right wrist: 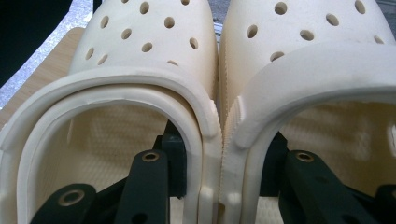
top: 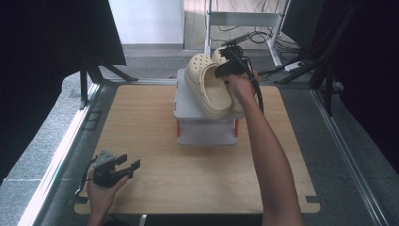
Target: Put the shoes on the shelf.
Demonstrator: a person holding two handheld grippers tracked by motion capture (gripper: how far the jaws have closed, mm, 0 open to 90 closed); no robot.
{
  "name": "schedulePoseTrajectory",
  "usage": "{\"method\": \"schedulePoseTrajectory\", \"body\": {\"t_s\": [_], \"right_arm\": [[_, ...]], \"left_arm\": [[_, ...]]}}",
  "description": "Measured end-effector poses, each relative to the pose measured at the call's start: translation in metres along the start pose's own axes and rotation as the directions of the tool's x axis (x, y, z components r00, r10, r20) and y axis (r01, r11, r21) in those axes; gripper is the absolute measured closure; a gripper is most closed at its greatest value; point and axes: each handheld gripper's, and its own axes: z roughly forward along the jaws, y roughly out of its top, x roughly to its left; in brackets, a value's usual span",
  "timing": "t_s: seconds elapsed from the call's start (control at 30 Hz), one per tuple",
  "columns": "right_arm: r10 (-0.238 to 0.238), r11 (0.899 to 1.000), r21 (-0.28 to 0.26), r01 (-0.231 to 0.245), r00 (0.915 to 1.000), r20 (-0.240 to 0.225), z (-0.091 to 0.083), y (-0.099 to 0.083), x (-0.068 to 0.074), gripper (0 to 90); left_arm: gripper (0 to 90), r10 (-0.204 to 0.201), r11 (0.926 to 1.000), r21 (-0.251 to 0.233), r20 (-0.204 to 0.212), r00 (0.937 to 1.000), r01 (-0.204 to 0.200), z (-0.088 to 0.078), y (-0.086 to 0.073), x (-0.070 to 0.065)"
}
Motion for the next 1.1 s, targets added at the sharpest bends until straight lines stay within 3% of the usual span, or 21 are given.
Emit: {"method": "schedulePoseTrajectory", "body": {"t_s": [0.3,0.63,0.93,1.1], "right_arm": [[0.065,0.998,-0.014,-0.065,0.9979,0.008,0.012,0.004,0.009,65.1],[0.094,0.995,-0.021,-0.094,0.9952,0.027,0.027,0.011,0.026,65.0],[0.181,0.984,-0.023,-0.179,0.9807,0.075,0.042,0.012,0.027,65.0],[0.22,0.975,-0.031,-0.218,0.9722,0.08,0.049,0.009,0.025,64.9]], "left_arm": [[38.1,-0.003,1.0,0.0,0.001,1.0,0.003,0.0,0.0,0.001],[38.2,-0.005,1.0,-0.004,-0.001,1.0,0.005,-0.001,0.0,0.002],[38.2,-0.011,0.9999,-0.008,0.004,0.9999,0.011,-0.002,-0.001,0.004],[38.2,-0.011,0.9999,-0.007,0.005,0.9999,0.011,-0.001,-0.001,0.004]]}}
